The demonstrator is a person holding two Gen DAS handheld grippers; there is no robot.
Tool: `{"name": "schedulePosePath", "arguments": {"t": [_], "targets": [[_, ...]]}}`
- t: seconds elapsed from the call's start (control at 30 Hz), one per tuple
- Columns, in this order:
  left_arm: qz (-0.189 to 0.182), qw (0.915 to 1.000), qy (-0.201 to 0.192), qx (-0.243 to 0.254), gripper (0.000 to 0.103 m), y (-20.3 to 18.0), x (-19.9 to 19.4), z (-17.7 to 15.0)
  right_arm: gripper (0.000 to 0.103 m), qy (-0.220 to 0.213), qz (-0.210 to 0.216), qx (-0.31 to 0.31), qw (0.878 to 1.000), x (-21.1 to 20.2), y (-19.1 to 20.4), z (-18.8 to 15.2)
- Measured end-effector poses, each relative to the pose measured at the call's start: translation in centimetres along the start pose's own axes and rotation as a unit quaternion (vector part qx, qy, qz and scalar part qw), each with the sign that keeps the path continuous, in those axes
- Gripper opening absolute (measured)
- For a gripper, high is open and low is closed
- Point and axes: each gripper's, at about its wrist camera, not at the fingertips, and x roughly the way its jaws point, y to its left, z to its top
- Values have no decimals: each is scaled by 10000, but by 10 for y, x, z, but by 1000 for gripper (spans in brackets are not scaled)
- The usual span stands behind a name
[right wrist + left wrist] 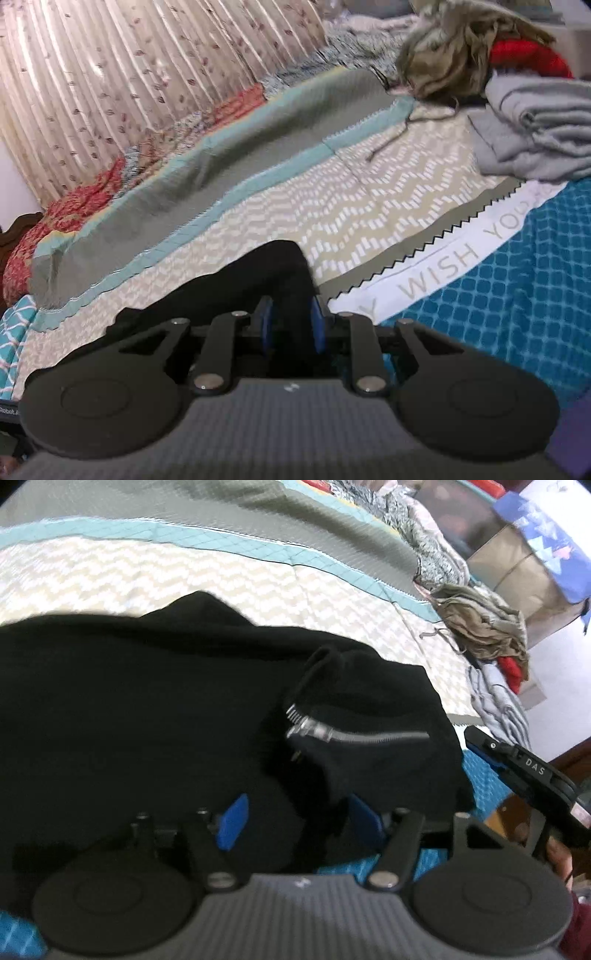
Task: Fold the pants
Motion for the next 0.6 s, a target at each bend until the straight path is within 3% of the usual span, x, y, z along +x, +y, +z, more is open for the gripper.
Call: {"name": "schedulePosePath", "arguments": {"t": [0.17, 0.4, 0.5, 0.6], "targets": [[68, 9994, -262, -199, 63, 25, -34, -30, 27, 204, 514, -628, 9965, 5, 42, -20], [244, 9953, -695, -635, 64, 61, -72, -46, 27, 809, 1313, -1520, 9763, 45, 118, -42], [272, 9931, -805, -811, 64, 74, -79, -49, 27, 1059, 1378, -1731, 9695, 57, 134, -51], [224, 9914, -886, -937, 64, 85, -82, -51, 29, 1681, 1106, -1833, 9622, 79, 136, -68]]}}
